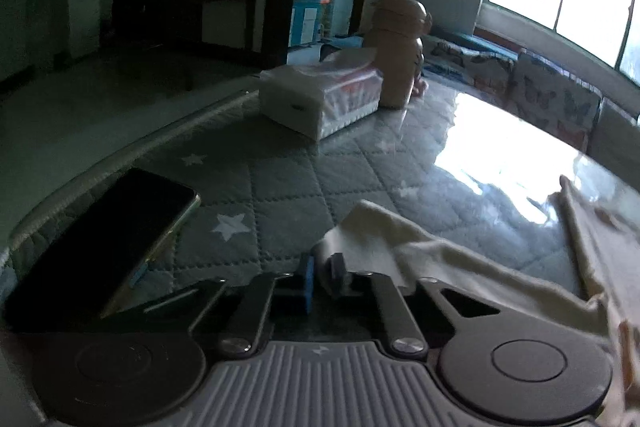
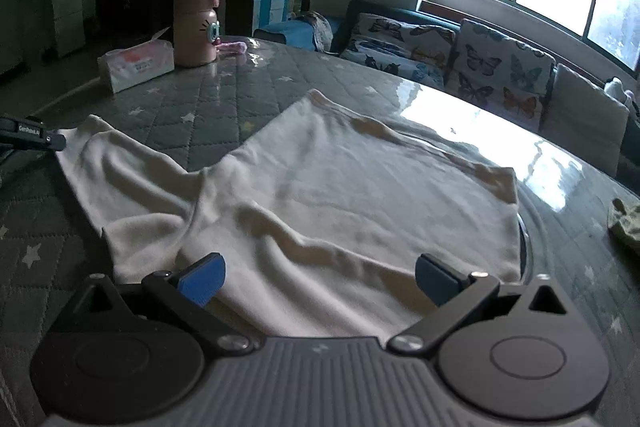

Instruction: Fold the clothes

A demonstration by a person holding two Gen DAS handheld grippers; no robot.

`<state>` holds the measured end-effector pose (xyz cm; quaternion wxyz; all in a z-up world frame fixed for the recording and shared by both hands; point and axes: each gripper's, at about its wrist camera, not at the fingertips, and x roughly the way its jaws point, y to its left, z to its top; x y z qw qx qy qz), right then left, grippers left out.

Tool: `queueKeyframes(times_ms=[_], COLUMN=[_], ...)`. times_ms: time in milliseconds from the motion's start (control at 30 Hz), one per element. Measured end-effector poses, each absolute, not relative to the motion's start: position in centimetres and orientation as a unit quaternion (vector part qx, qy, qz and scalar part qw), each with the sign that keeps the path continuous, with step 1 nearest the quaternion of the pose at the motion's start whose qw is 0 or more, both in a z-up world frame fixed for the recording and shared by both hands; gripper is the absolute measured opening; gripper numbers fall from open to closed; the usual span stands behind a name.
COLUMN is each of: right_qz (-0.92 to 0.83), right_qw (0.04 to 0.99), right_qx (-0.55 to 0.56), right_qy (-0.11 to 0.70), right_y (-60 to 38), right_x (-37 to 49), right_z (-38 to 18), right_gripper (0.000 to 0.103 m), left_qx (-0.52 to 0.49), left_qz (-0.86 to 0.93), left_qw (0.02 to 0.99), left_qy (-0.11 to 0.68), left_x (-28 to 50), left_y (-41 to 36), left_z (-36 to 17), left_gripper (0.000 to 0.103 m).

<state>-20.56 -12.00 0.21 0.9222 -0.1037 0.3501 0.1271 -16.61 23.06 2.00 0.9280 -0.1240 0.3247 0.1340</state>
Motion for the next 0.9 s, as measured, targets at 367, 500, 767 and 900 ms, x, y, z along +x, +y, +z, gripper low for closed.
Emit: queueKeyframes(times_ms=[367, 500, 767, 900], right_qz=[0.093, 0.075, 0.042, 0.03], right_qw=[0.93, 0.934, 0.939, 0.94], right_qx=[-0.069, -0.048, -0.007, 0.013], right_qy=[0.349, 0.346, 0.341, 0.34], right_y=[-16.0, -17.9, -22.0, -23.6], right_x=[-21.7, -21.7, -22.1, -22.4], right_z=[0.7, 1.0, 1.8, 2.0], right_gripper=[0.102, 0.102, 0.095, 0.089], left_qx=[-0.138, -0.135, -0.113, -0.118], left_qz=[-0.025, -0.109, -0.243, -0.294], left_qw=[0.956, 0.951, 0.924, 0.902], left_qy=[0.259, 0.257, 0.273, 0.295], left_x=[-17.1, -16.8, -16.7, -16.2], left_y=[16.7, 12.2, 3.0, 0.7], left_z=[9.2, 10.8, 10.3, 9.0], left_gripper=[0.004, 0.004, 0.005, 0.008])
